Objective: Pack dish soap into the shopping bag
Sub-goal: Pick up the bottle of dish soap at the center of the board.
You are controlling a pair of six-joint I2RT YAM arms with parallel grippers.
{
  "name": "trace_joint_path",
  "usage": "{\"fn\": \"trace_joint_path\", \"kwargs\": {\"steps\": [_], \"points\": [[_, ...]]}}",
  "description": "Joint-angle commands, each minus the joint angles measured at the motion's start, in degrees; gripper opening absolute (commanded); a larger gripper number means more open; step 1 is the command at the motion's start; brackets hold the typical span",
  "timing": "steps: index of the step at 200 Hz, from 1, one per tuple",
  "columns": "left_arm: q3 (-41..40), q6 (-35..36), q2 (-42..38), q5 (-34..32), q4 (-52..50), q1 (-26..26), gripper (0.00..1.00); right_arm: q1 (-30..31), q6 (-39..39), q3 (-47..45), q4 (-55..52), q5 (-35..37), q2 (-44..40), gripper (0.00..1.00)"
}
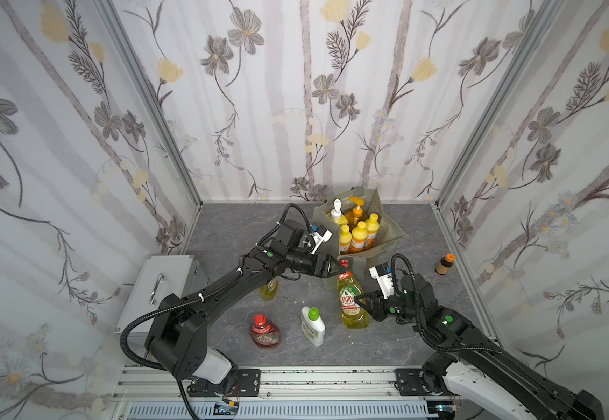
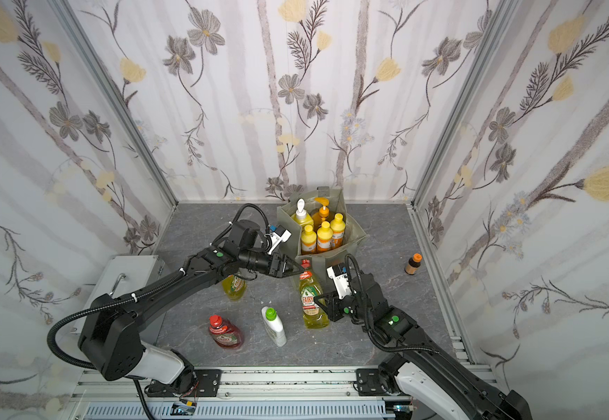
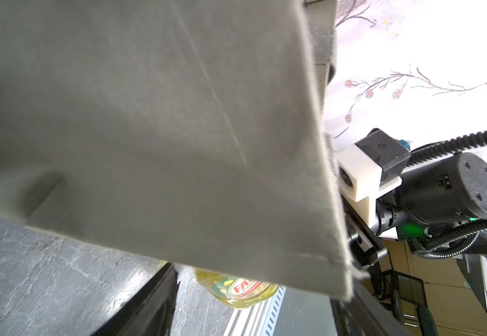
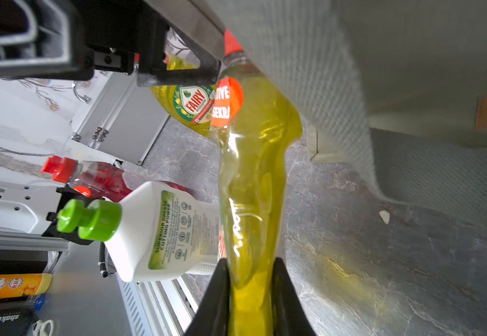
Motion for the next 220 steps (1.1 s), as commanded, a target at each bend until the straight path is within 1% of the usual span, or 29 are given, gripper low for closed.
{"fn": "trace_joint_path", "kwargs": {"steps": [1,54,70,82,101,111,144,175,198,205,220], "points": [[-1.0,-1.3,0.1,2.2,6.0,0.1,0.82,0.2,-1.6,1.9,4.7,-2.8,-0.6,0.00],[-4.0,-7.6,3.0,6.3,18.5,-1.2,0.82,0.2,-0.6,2.4,10.2,-5.0,0.1,0.00],[-4.2,-9.8,3.4,7.8,22.3,-1.9,0.79,0.2,-0.3,2.3,11.7,-5.3,0.3,0.00],[-4.2,-11.3,3.8,8.7,24.7,-2.3,0.73,0.2,-0.2,2.2,12.5,-5.4,0.8,0.00],[-4.6,-13.2,4.2,9.4,27.5,-2.6,0.55,0.2,-0.2,2.2,13.3,-5.4,1.7,0.00],[-4.8,-13.4,4.3,9.4,27.9,-2.6,0.46,0.2,-0.1,2.1,13.6,-5.2,1.9,0.00],[-5.9,-13.5,4.4,9.2,28.3,-2.6,0.23,0.1,-0.2,2.0,13.7,-4.3,1.9,0.00],[-6.5,-13.8,3.9,9.0,28.6,-2.6,0.12,-0.1,-0.3,1.7,13.4,-3.2,1.8,0.00],[-6.3,-13.7,2.7,8.2,28.0,-2.6,0.06,-0.5,-0.2,2.1,12.7,-3.1,1.3,0.00],[-6.2,-13.5,2.3,7.9,27.7,-2.6,0.04,-0.8,0.0,2.2,12.3,-3.2,1.0,0.06],[-6.2,-13.5,1.3,7.4,27.2,-2.6,0.01,-1.6,0.0,2.4,11.5,-3.1,0.1,0.13]]}}
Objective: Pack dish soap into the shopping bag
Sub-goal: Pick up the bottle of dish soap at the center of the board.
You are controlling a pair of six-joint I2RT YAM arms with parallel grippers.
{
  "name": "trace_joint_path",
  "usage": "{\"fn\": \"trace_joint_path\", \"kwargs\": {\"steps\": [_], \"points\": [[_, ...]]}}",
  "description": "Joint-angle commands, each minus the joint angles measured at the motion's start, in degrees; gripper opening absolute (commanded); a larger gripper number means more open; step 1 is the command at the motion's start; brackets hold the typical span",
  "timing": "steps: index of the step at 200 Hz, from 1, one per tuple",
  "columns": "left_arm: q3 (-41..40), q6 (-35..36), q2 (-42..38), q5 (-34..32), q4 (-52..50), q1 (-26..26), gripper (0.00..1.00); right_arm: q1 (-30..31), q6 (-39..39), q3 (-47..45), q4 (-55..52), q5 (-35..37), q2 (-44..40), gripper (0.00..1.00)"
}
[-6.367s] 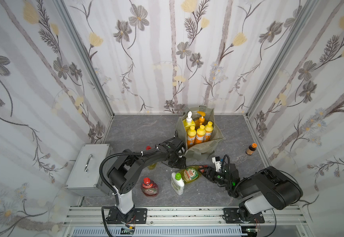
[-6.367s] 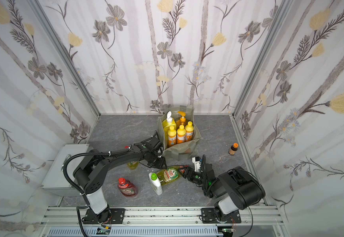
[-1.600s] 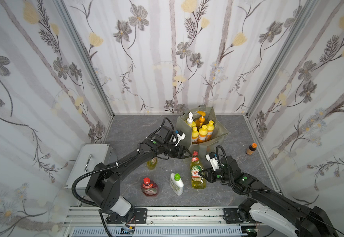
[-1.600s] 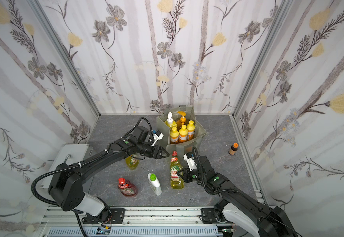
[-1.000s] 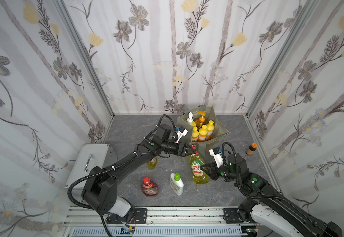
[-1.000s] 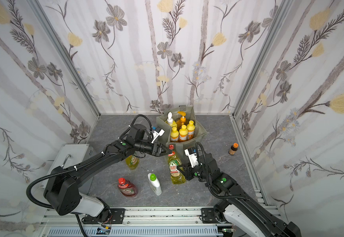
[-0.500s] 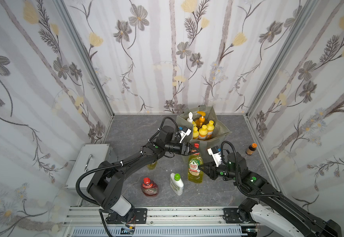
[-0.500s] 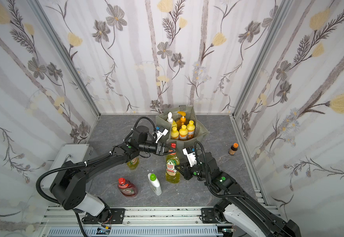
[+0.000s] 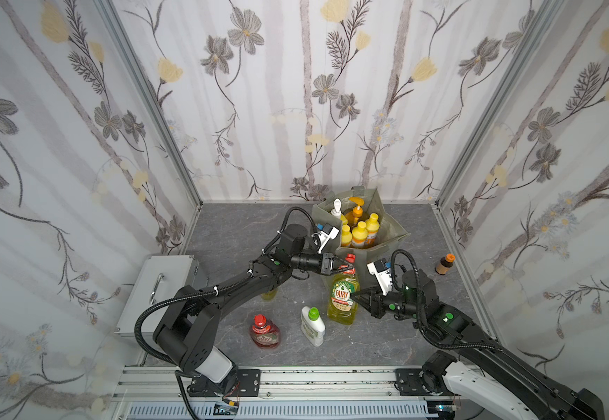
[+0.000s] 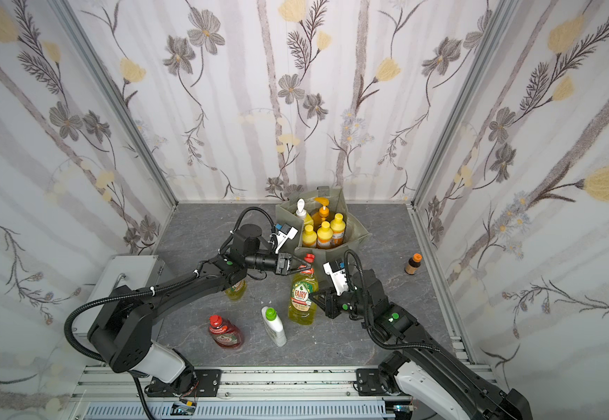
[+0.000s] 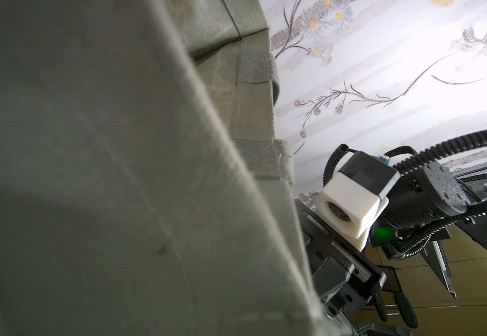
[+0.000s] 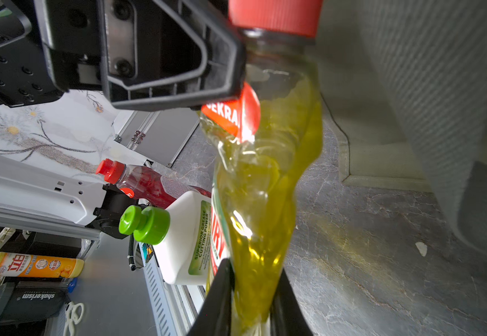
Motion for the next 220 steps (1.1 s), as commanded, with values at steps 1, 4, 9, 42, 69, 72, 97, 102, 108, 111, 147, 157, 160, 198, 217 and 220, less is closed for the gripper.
{"fn": "trace_joint_path", "kwargs": {"steps": [1,4,9,42,69,72,97,102,108,111,147,157,160,198,217,220], "points": [[0.2,-2.8,-1.6,2.6,0.5,-0.4,0.01,-1.0,-0.5,1.0,8.4,1.5,-0.9,0.14],[0.2,-2.8,-1.7,2.5,0.4,-0.5,0.01,-1.2,-0.4,1.0,8.3,1.6,-1.2,0.16],[0.2,-2.8,-2.0,2.3,0.2,-0.4,0.00,-1.5,-0.3,1.0,8.2,1.6,-1.5,0.20],[-0.2,-2.6,-2.9,1.4,-0.3,-0.5,0.00,-4.0,0.2,0.9,9.2,-0.3,-1.8,0.41],[-0.5,-3.4,-3.0,1.5,0.9,-0.6,0.00,-5.2,1.3,1.2,14.4,-5.0,0.4,0.54],[-0.5,-3.5,-2.9,1.5,1.1,-0.7,0.00,-5.1,1.3,1.2,15.0,-5.4,0.8,0.55],[-0.8,-5.1,-2.8,2.2,3.2,-0.7,0.00,-5.3,1.5,2.6,19.2,-9.9,5.5,0.61],[-0.7,-5.3,-2.8,2.3,3.4,-0.7,0.00,-5.3,1.5,2.9,20.3,-11.3,6.8,0.62],[-0.7,-5.4,-2.9,2.4,3.6,-0.7,0.00,-5.3,1.8,3.3,21.2,-13.0,8.0,0.62],[-0.7,-5.4,-3.1,2.4,3.5,-0.7,0.00,-5.3,1.9,3.4,21.7,-13.6,8.6,0.62],[-0.4,-5.3,-4.2,2.9,2.9,-0.7,0.00,-4.8,1.7,4.4,22.8,-17.0,12.4,0.56],[-0.3,-5.3,-4.3,3.0,2.9,-0.7,0.00,-4.6,1.4,4.5,22.7,-17.6,12.5,0.54],[-0.3,-5.3,-4.4,3.1,3.0,-0.7,0.00,-4.6,1.4,4.5,22.7,-17.7,12.5,0.53],[0.2,-6.1,-4.4,3.7,3.7,-0.8,0.00,-4.2,-0.2,6.2,19.7,-18.2,12.4,0.34],[0.3,-6.2,-5.0,3.9,3.4,-0.8,0.06,-4.1,-0.9,7.2,17.7,-17.7,11.5,0.24],[0.4,-6.2,-5.1,3.9,3.2,-0.7,0.08,-4.1,-0.9,7.3,17.4,-17.6,11.3,0.23]]}}
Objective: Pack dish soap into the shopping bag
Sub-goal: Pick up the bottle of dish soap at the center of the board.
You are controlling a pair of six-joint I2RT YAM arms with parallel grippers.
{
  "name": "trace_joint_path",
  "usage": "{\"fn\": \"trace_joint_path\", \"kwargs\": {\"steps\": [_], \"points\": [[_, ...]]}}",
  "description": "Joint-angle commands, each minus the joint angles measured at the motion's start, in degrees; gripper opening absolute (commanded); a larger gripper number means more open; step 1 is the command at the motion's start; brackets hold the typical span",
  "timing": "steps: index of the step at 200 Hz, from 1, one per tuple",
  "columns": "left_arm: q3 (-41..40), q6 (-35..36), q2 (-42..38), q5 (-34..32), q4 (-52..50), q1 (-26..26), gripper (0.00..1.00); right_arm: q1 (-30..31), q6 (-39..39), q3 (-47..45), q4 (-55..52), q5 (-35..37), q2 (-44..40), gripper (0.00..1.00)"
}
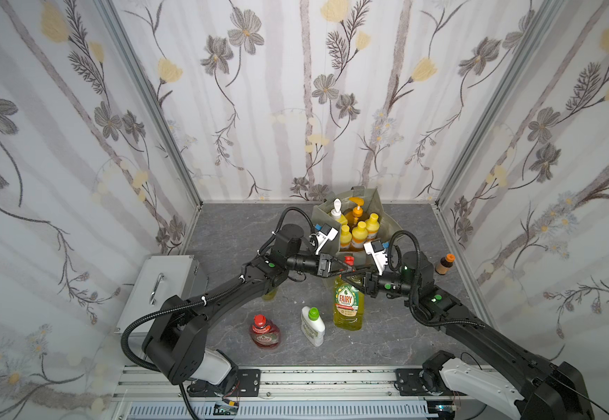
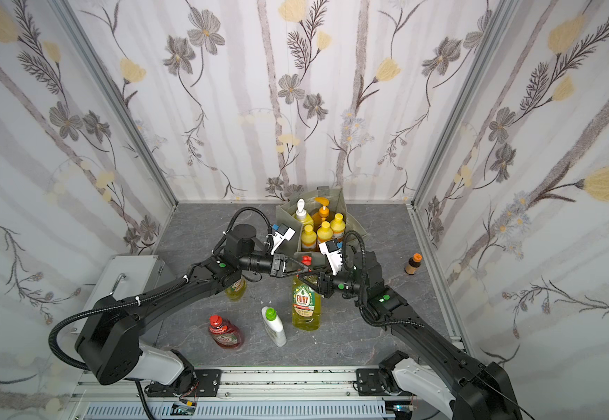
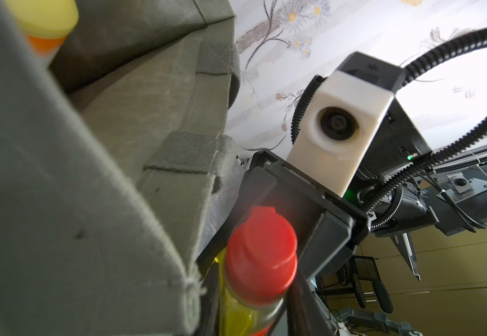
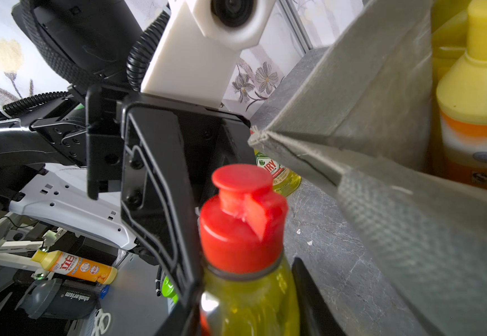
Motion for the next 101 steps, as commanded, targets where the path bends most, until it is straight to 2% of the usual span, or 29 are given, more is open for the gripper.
{"fn": "trace_joint_path", "kwargs": {"steps": [1,18,30,40,56,72,101], "points": [[1.0,-2.5,-0.8,0.7,5.2,-0.3,0.09,0.7,-1.9,1.7,1.3,-5.1,-0.9,0.23],[1.3,-2.0,-2.4,0.6,3.7,-0.4,0.24,0.7,-2.0,2.4,0.0,-4.1,-2.4,0.17],[1.6,-1.0,-3.9,0.3,1.6,-0.3,0.39,0.7,-2.0,3.1,-1.1,-3.3,-3.6,0.15],[2.2,0.6,-5.6,-0.6,-1.8,-0.3,0.52,0.7,-2.0,3.7,-2.2,-2.3,-4.6,0.15],[4.0,4.6,-9.2,-3.7,-9.5,-0.3,0.65,0.3,-2.3,5.2,-4.2,-0.6,-6.5,0.15],[6.7,9.4,-13.1,-9.7,-18.8,-0.3,0.75,-0.3,-2.7,6.0,-6.1,1.2,-8.5,0.15],[12.8,15.4,-17.1,-24.7,-34.6,-0.2,0.80,-2.2,-3.9,11.2,-9.1,4.9,-11.4,0.15]]}}
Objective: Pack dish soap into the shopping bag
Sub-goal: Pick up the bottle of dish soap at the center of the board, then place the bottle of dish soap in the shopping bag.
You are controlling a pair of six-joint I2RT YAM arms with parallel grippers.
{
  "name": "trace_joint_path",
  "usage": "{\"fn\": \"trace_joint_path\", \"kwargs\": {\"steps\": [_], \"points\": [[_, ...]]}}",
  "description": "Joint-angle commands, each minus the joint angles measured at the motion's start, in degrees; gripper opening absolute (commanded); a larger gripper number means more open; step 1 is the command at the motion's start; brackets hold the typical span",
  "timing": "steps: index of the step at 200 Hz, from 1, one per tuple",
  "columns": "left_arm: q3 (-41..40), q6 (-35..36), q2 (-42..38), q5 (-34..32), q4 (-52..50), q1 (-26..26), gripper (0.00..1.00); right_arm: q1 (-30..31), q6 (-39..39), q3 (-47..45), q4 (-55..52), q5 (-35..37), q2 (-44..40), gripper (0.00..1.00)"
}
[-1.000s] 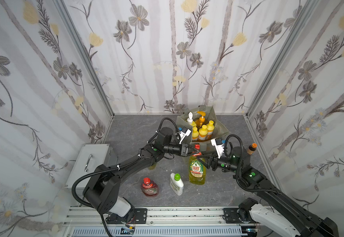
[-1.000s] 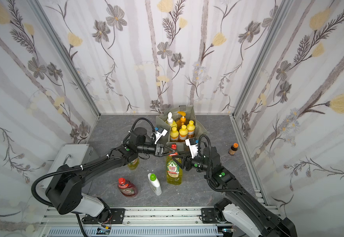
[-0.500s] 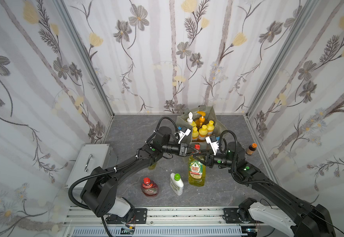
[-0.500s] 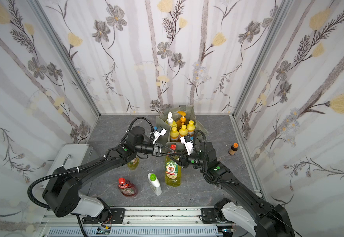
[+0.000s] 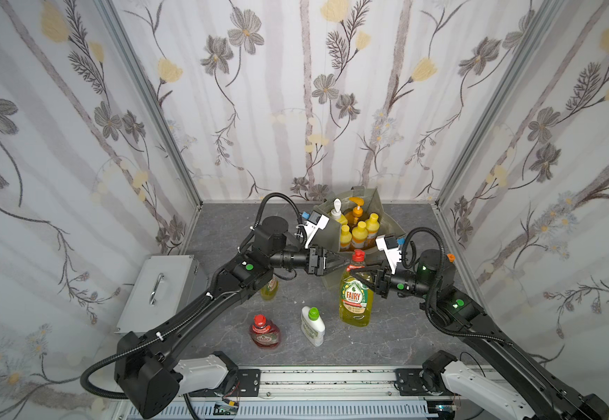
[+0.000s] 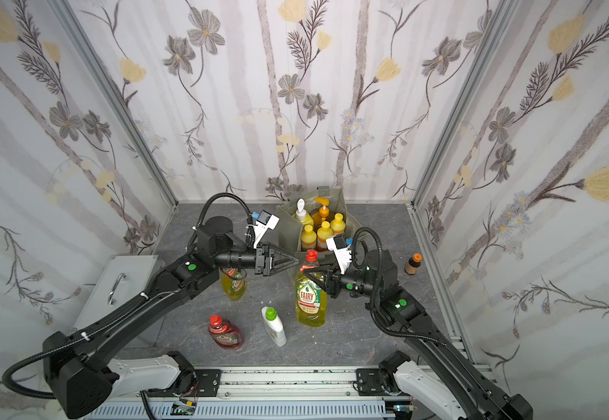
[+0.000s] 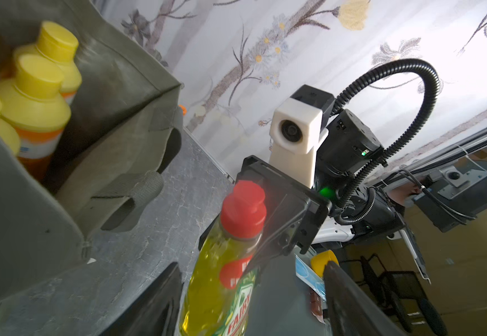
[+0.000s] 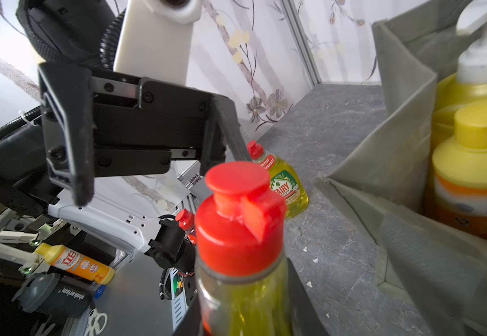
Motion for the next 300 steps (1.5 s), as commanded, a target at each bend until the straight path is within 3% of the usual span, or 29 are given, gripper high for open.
{"fn": "trace_joint_path", "kwargs": {"steps": [1,44,103,169,183,199,219,268,300], "points": [[3.8,7.3,-2.2,-14.8,-15.6,0.1,0.80,-1.1,-0.7,3.3,1.1,3.2,-1.8,0.15],[10.1,8.6,2.6,-30.4,-25.3,0.8,0.81,-3.7,-2.8,11.7,-1.3,11.5,-2.6,0.15],[19.7,8.1,15.1,-28.9,-25.0,-0.3,0.79,-4.7,-7.3,25.7,-0.3,24.6,3.8,0.15],[26.7,9.9,26.4,-28.6,-28.6,-3.5,0.52,-4.8,-9.8,29.1,7.3,31.2,12.7,0.13],[26.9,10.4,27.7,-31.0,-29.8,-3.8,0.37,-4.8,-9.7,28.9,7.9,31.0,13.9,0.13],[26.3,10.5,27.5,-33.1,-30.1,-4.0,0.19,-4.7,-9.5,28.8,8.7,30.8,15.1,0.13],[24.5,9.8,25.1,-34.7,-28.8,-4.6,0.11,-3.9,-8.7,28.5,10.5,31.0,16.6,0.12],[14.3,5.3,17.1,-36.5,-21.3,-5.3,0.07,2.7,-10.6,28.0,14.0,38.4,21.8,0.11],[11.9,4.0,14.9,-36.9,-20.0,-5.6,0.07,5.2,-11.1,26.8,17.7,40.9,24.9,0.11]]}}
